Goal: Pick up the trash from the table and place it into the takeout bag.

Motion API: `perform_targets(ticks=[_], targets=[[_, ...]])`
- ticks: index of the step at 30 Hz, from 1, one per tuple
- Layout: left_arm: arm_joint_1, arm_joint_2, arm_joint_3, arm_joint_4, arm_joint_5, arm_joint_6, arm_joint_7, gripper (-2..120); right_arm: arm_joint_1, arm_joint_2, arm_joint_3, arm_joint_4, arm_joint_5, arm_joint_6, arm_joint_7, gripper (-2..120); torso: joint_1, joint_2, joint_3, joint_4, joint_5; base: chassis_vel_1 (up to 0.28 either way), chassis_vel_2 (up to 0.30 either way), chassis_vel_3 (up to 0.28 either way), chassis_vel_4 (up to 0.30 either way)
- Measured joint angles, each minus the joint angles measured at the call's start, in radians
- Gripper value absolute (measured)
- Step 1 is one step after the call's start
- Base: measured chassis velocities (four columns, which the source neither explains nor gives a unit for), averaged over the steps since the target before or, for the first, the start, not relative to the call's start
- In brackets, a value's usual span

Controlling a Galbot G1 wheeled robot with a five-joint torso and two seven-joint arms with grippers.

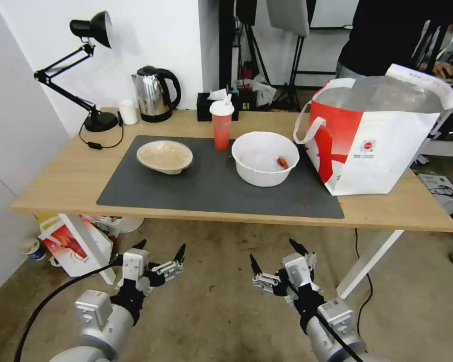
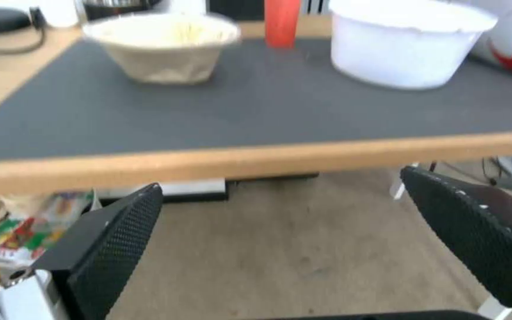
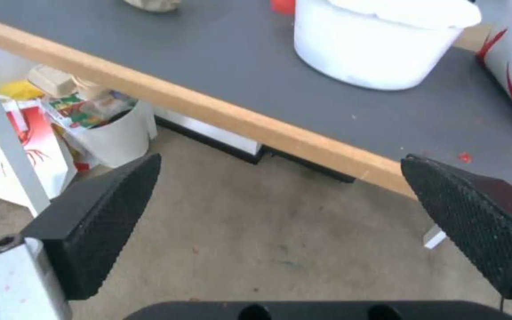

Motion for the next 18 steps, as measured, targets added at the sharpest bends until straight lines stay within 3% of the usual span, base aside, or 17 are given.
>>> perform_targets(ticks=[18], targets=[[-0.025, -0.003, 0.006, -0.014, -0.077, -0.012, -0.035, 100, -0.013, 0.007, 0.006, 0.012, 0.008, 0.002, 0.011, 100, 0.000, 0.000, 0.000, -0.0001, 0.0000, 0.000, 0.000, 0.000, 0.000]])
